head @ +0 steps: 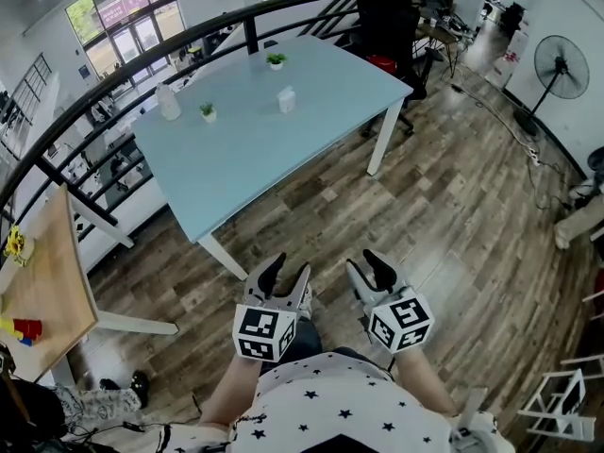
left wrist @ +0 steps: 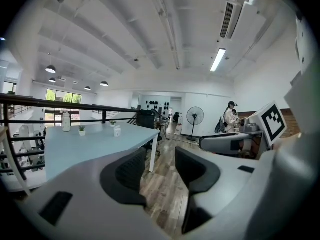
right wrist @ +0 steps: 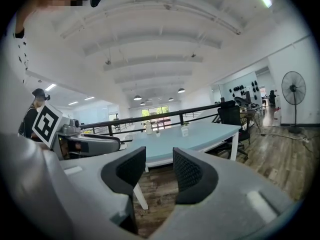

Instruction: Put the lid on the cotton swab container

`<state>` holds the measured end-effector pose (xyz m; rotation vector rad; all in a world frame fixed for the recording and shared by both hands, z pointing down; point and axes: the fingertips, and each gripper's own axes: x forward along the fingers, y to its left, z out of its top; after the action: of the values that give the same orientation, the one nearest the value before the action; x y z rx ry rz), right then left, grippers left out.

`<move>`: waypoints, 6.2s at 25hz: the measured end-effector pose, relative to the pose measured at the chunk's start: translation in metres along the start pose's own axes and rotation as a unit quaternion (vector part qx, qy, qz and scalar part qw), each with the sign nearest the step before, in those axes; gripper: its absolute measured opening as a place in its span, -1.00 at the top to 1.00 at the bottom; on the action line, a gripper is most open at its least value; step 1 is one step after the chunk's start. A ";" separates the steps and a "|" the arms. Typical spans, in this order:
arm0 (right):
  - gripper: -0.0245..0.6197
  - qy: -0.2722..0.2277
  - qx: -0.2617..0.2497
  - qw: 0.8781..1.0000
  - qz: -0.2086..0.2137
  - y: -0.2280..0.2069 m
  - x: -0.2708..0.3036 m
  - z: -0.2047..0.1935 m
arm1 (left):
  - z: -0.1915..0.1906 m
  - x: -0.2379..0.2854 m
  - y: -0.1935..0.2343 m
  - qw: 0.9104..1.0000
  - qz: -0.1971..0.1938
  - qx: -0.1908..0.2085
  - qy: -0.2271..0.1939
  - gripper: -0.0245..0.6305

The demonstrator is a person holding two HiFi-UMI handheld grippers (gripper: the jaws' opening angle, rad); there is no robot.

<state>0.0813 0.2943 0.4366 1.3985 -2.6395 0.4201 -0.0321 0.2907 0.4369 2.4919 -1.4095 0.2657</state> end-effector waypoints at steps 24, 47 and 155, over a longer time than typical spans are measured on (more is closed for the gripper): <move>0.26 0.002 0.010 1.000 0.002 -0.111 0.215 0.094 | 0.086 0.187 0.148 1.000 -0.006 -0.015 0.006 0.32; 0.26 0.000 0.001 1.000 0.004 -0.158 0.346 0.128 | 0.112 0.286 0.246 1.000 0.003 -0.022 0.009 0.32; 0.26 0.220 -0.091 0.918 0.317 -0.299 0.706 0.090 | 0.040 0.614 0.410 0.966 0.189 -0.056 0.168 0.18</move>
<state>-0.0681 -0.4507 0.5744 0.3050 -2.5820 0.4636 -0.0691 -0.4218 0.6324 1.9551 -1.6814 0.6315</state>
